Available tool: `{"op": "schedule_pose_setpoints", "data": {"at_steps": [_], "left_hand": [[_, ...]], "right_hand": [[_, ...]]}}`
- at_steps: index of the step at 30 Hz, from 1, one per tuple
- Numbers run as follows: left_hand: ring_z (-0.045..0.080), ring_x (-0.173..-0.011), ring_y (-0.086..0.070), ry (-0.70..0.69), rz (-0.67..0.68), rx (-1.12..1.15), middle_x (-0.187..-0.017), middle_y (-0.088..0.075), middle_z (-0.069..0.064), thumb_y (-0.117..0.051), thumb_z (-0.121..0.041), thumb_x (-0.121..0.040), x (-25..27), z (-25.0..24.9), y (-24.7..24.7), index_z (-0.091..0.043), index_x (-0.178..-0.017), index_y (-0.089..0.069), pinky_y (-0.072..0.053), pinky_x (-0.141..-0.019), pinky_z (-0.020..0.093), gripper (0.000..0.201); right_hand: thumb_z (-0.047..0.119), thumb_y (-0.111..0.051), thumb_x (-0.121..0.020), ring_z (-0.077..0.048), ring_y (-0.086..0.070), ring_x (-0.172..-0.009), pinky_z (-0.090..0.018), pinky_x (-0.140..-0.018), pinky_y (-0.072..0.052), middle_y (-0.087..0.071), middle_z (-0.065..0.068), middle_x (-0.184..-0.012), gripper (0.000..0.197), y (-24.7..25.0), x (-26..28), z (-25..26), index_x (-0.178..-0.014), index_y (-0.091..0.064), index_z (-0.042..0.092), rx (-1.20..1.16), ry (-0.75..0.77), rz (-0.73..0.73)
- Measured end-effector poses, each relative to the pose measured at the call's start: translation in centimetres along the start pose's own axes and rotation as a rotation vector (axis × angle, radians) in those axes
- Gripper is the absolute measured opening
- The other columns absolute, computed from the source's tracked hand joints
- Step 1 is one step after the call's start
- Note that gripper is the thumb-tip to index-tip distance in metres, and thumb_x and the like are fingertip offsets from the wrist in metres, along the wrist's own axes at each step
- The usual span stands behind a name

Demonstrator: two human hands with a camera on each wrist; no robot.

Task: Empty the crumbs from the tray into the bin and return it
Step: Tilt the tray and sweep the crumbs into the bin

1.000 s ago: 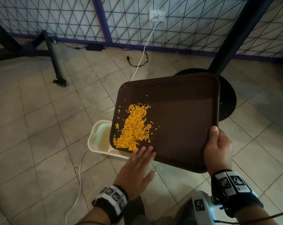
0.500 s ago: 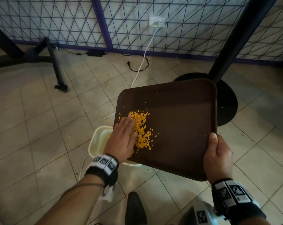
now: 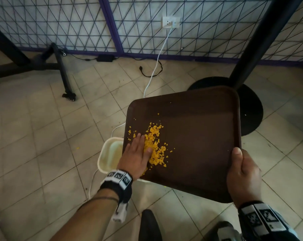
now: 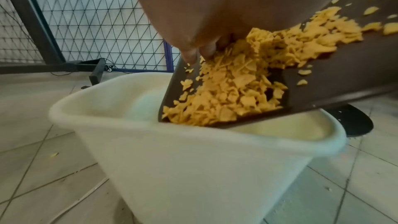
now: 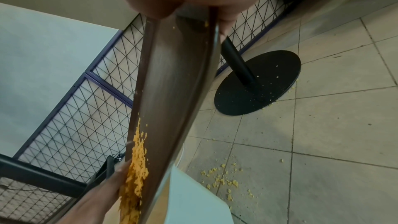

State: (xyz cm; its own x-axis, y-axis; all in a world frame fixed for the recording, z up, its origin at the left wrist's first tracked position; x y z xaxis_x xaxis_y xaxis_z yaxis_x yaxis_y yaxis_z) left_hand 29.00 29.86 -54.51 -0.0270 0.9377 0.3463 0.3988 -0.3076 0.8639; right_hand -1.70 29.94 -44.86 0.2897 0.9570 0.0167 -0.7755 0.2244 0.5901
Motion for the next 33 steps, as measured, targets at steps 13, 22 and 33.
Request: {"op": "schedule_pose_setpoints", "data": {"at_steps": [13, 22, 33], "left_hand": [[0.019, -0.152, -0.004, 0.076, -0.091, -0.056, -0.166, 0.003, 0.004, -0.009, -0.056, -0.102, -8.7, 1.7, 3.9, -0.017, -0.158, -0.002, -0.005, -0.122, 0.04, 0.069], [0.013, -0.151, -0.005, 0.065, 0.003, -0.016, -0.166, 0.001, -0.001, -0.005, -0.064, -0.099, 0.5, 3.4, -0.5, -0.023, -0.158, 0.0, -0.003, -0.118, 0.032, 0.073], [0.017, -0.152, 0.001, 0.118, -0.153, 0.083, -0.166, 0.005, 0.0, -0.001, -0.073, -0.093, -9.8, -2.6, 4.7, -0.021, -0.158, -0.001, -0.003, -0.123, 0.042, 0.083]], "right_hand": [[0.033, -0.03, -0.105, -0.014, -0.051, -0.067, -0.027, -0.056, -0.035, -0.054, 0.0, -0.071, 0.038, 0.1, -0.2, -1.1, -0.091, -0.056, 0.009, 0.013, 0.031, -0.006], [0.037, -0.029, -0.104, -0.02, -0.052, -0.067, -0.033, -0.059, -0.038, -0.056, -0.003, -0.072, 0.041, 0.1, -0.2, -1.8, -0.089, -0.056, 0.01, 0.016, 0.012, -0.002], [0.042, -0.027, -0.099, -0.015, -0.052, -0.065, -0.029, -0.054, -0.036, -0.056, -0.004, -0.072, 0.045, 0.5, -0.1, -1.4, -0.089, -0.055, 0.008, -0.01, 0.033, -0.02]]}}
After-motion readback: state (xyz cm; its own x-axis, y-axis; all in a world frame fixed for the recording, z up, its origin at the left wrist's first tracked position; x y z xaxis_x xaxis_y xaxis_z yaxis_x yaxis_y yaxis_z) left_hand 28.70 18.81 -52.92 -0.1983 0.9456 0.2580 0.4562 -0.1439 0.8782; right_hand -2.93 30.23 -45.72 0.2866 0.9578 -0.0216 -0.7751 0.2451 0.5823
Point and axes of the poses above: each hand's wrist, its own x-axis away from the middle knuckle, its own y-axis out of the back of the hand, z = x × y, the point moved 4 cm from there along -x, towards the middle knuckle
